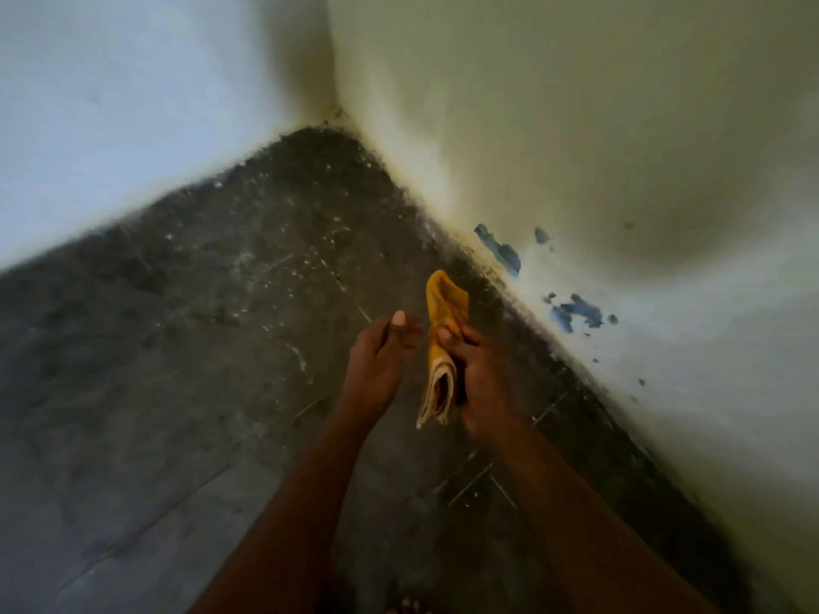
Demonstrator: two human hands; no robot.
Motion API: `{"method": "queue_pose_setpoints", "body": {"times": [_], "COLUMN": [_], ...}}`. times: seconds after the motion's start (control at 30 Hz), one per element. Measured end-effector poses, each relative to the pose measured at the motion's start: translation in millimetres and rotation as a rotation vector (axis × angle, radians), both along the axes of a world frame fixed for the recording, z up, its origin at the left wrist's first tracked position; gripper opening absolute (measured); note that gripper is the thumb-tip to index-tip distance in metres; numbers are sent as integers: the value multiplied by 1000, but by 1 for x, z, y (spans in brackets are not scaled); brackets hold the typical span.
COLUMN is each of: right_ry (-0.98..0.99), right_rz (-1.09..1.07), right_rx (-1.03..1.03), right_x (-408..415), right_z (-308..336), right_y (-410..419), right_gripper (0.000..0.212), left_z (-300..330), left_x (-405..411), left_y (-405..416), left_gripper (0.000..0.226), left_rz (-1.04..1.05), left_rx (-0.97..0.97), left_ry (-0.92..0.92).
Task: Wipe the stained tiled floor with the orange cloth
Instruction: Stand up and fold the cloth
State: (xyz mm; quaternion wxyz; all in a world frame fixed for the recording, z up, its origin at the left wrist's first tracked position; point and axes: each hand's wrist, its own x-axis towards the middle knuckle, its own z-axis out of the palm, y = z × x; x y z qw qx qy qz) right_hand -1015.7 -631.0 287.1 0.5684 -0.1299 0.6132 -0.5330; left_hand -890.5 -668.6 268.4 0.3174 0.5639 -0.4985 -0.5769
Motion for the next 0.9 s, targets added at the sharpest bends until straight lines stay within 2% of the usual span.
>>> {"method": "queue_pose_setpoints", "body": {"times": [0.07,0.17,0.23,0.3,0.4,0.47,0.57,0.63,0.73,0.83,0.9], "right_ry": [-108,-278,-423,-479,-433,-368,-335,-271,-185,-91,-22], "right_rz": [42,56,14,8,109,133,183,206,251,281,332], "right_rx": [-81,-176,-142,-105,-105,-140,-113,-57,-48,-59,-54], "right_x": [15,41,55,66,83,92,102,108,122,134,145], "right_z": [79,197,277,346,457,510,577,602,637,668,682], "right_y": [-2,1,7,16,37,47,62,68,69,67,66], "right_gripper": [26,51,54,50,47,50,65,66,54,43,42], "left_z": [80,181,272,360,491,549,614,642,674,695,705], "left_x": [10,31,44,51,70,82,104,115,131,147,164], "left_y": [-2,10,23,39,61,69,81,91,105,113,115], "left_gripper": [42,70,55,40,40,40,36,32,29,54,46], "left_rz": [-24,-1,73,111,76,117,187,218,270,320,356], "left_rx": [55,117,158,186,174,152,146,142,58,-7,-21], "left_ry": [3,22,37,95,76,86,129,171,195,239,207]}}
